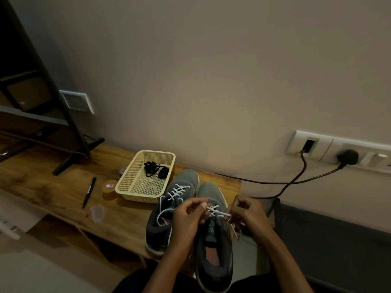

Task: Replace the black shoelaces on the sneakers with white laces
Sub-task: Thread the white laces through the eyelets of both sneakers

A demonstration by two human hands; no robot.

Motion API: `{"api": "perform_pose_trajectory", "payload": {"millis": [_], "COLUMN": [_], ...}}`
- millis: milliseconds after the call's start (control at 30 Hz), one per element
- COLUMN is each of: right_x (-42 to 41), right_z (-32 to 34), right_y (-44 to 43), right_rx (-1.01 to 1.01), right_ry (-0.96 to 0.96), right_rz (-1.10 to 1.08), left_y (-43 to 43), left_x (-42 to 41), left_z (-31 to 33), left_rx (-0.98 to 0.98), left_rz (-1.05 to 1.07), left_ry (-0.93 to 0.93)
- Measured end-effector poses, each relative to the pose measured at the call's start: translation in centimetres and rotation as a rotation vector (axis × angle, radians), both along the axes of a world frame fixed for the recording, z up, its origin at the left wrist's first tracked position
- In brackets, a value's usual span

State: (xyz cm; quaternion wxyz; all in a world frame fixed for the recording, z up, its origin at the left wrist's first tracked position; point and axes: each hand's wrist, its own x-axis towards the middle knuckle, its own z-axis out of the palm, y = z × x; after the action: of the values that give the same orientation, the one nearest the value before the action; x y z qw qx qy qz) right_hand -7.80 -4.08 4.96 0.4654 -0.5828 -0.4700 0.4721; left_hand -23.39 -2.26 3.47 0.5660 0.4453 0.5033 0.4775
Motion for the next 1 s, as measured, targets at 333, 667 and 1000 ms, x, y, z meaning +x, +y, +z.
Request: {"api": "perform_pose_trajectory", "payload": {"millis": [333,667,1000], "right_x": [-1.9,-2.9,-3.7], "right_z": [-0.8,-2.5,-3.9], "right_y": [0.4,1.4,1.6], "right_rx": [0.117,0.113,0.114], "right_ry": [-0.387,-0.571,-0.623], "right_rz": [0.106,0.006,-0.127], "left_y": [-0.4,-0.9,-2.1], "left_x": [0.3,0.2,0.5], "left_z": [-0.8,-1.9,-3.3], "left_rx": [0.138,0.194,0.213], "left_rz": [0.074,0.037,-0.049], "left_ry": [0.291,0.496,0.968]}}
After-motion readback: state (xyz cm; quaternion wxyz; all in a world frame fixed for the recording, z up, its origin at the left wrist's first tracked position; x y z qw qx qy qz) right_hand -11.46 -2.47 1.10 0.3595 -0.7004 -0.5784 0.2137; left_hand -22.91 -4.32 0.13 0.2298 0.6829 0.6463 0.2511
